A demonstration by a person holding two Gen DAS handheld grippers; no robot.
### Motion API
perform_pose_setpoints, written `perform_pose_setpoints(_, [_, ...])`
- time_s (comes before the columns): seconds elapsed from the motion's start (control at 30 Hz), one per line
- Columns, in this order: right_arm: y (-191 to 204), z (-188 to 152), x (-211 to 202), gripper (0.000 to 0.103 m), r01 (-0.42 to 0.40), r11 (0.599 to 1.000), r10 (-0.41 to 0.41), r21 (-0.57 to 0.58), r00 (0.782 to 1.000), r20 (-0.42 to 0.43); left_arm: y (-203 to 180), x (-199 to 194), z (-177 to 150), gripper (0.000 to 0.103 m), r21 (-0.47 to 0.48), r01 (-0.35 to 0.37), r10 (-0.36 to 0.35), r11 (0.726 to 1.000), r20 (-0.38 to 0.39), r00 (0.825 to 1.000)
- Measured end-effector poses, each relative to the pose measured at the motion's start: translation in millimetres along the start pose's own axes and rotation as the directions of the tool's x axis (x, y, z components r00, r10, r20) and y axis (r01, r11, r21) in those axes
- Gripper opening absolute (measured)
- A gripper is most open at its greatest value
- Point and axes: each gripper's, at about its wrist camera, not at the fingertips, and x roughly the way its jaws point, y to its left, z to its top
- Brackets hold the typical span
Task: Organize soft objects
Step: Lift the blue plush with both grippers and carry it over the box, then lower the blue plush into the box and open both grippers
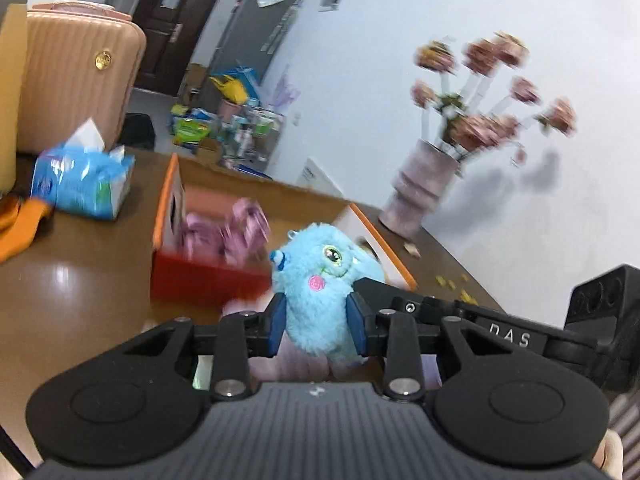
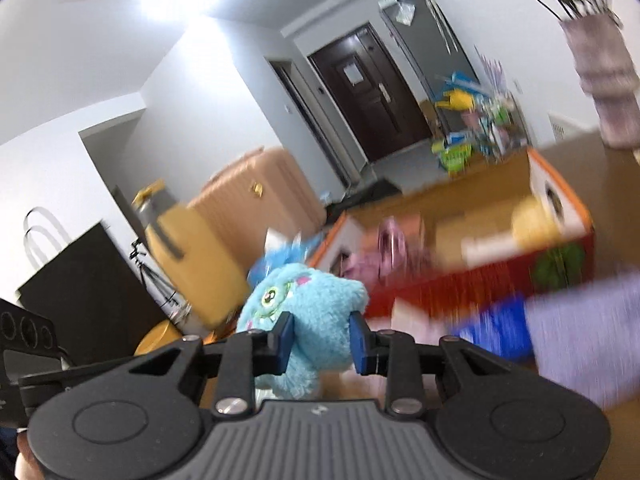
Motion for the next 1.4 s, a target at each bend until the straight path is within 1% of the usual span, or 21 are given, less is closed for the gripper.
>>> perform_pose_setpoints(0.1, [-11,38,45,0.028,0.018,1.000,-0.018,0.004,0.999,-0.027,13,38,37,0.032,-0.037,-0.037,0.036,0.999,-0.023,0.999])
perform_pose_setpoints(0.17, [-21,55,80,0.028,0.035,0.999,-0.034,0.015,0.996,-0.077,27,65,54,0.032,-0.037,-0.070,0.068,0.997,-0.061,0.996])
perform_pose_setpoints(0.23, [-33,61,111,0.027,0.052,0.998,-0.045,0.048,0.989,-0.140,43,92,61,0.032,-0.049,-0.125,0.118,0.991,-0.130,0.984])
perform_pose_setpoints(0.27, [-37,60,125,0.027,0.063,0.997,-0.055,0.039,0.984,-0.167,50,99,61,0.032,-0.045,-0.141,0.133,0.989,-0.143,0.981])
perform_pose_setpoints(0.33, [-42,52,146,0.025,0.085,0.996,-0.077,0.025,0.974,-0.213,59,114,57,0.032,-0.023,-0.186,0.179,0.982,-0.177,0.968])
perform_pose_setpoints(0.4, [-44,46,162,0.023,0.094,0.996,-0.089,0.005,0.958,-0.271,66,121,49,0.032,0.007,-0.228,0.224,0.974,-0.208,0.952])
perform_pose_setpoints(0.43, [-45,44,165,0.023,0.106,0.994,-0.106,-0.013,0.952,-0.286,69,120,46,0.032,0.015,-0.234,0.232,0.972,-0.206,0.951])
perform_pose_setpoints(0.5, [-46,43,167,0.023,0.133,0.990,-0.139,-0.039,0.950,-0.281,70,115,43,0.032,0.042,-0.227,0.231,0.973,-0.187,0.955])
perform_pose_setpoints(0.6, [-48,45,170,0.023,0.125,0.991,-0.135,-0.051,0.936,-0.324,65,109,47,0.032,0.061,-0.240,0.248,0.969,-0.185,0.951])
perform_pose_setpoints(0.67, [-44,51,157,0.023,0.131,0.989,-0.146,-0.070,0.940,-0.307,59,101,51,0.032,0.074,-0.267,0.276,0.961,-0.176,0.945])
perform_pose_setpoints(0.77, [-39,69,116,0.025,0.151,0.983,-0.171,-0.101,0.956,-0.239,50,78,61,0.034,0.125,-0.311,0.324,0.942,-0.110,0.940])
perform_pose_setpoints(0.87, [-36,89,68,0.033,0.192,0.971,-0.215,-0.140,0.961,-0.173,35,44,71,0.042,0.184,-0.354,0.363,0.917,-0.019,0.932])
perform_pose_setpoints(0.93, [-32,101,35,0.036,0.238,0.954,-0.262,-0.182,0.958,-0.118,26,20,77,0.048,0.207,-0.374,0.375,0.904,0.038,0.926])
perform_pose_setpoints(1.0, [-26,111,-4,0.045,0.299,0.928,-0.315,-0.220,0.948,-0.041,17,-6,81,0.059,0.221,-0.392,0.380,0.893,0.095,0.920])
perform_pose_setpoints(1.03, [-23,114,-21,0.054,0.325,0.918,-0.334,-0.227,0.942,-0.003,13,-19,81,0.061,0.221,-0.401,0.383,0.889,0.122,0.916])
perform_pose_setpoints(1.07, [-20,115,-36,0.059,0.344,0.910,-0.347,-0.232,0.938,0.029,10,-29,81,0.063,0.220,-0.404,0.380,0.888,0.144,0.914])
perform_pose_setpoints(1.13, [-13,118,-61,0.060,0.369,0.896,-0.363,-0.247,0.929,0.069,1,-45,80,0.066,0.224,-0.407,0.375,0.886,0.174,0.911])
perform_pose_setpoints(1.23, [0,118,-84,0.060,0.374,0.893,-0.359,-0.253,0.928,0.104,-14,-65,79,0.068,0.227,-0.406,0.364,0.885,0.206,0.908])
perform_pose_setpoints(1.33, [18,111,-105,0.063,0.383,0.880,-0.355,-0.280,0.923,0.146,-27,-86,73,0.072,0.234,-0.393,0.340,0.889,0.237,0.910])
perform_pose_setpoints(1.4, [29,102,-120,0.065,0.395,0.867,-0.354,-0.303,0.917,0.182,-34,-102,63,0.074,0.238,-0.398,0.334,0.886,0.267,0.904])
